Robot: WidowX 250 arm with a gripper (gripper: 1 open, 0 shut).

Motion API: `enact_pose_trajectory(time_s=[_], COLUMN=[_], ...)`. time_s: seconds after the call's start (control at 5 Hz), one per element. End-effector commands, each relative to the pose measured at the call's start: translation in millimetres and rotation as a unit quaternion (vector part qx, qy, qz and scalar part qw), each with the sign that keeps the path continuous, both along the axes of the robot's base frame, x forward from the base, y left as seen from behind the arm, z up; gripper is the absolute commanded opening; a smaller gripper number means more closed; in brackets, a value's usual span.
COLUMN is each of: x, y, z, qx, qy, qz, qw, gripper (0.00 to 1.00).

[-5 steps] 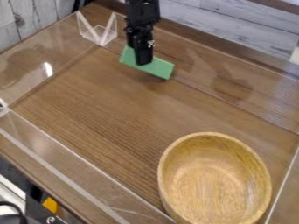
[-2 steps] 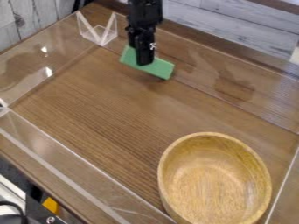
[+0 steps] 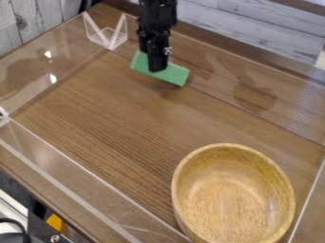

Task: Put the green block in the brown bowl

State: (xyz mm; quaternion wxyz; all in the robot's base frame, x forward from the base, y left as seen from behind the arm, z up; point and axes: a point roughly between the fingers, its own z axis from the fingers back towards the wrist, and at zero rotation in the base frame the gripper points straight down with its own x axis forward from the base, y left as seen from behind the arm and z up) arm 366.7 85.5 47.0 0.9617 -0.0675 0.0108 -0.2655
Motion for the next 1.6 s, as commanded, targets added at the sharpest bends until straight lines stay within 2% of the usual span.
enact_pose_trajectory(time_s=[0.0,0.4,0.6,0.8,1.0,1.2,1.4], x=[28.7,31.4,12.0,5.7,-5.5,-25.9,-58.1], y=[-0.3,15.6,-7.5,-23.9,-39.1,-70.4,-92.6], z=[-15.7,-34.9,-24.3,2.2,28.7,53.7,64.1], qx=[0.027,0.034,0.023,0.023,0.021,0.011,-0.001], qy=[-0.063,-0.065,-0.06,-0.062,-0.067,-0.074,-0.072], qz=[0.046,0.02,0.056,0.104,0.114,0.1,0.111], qw=[0.9966,0.9971,0.9963,0.9924,0.9911,0.9922,0.9912], gripper=[0.0,0.0,0.0,0.0,0.0,0.0,0.0])
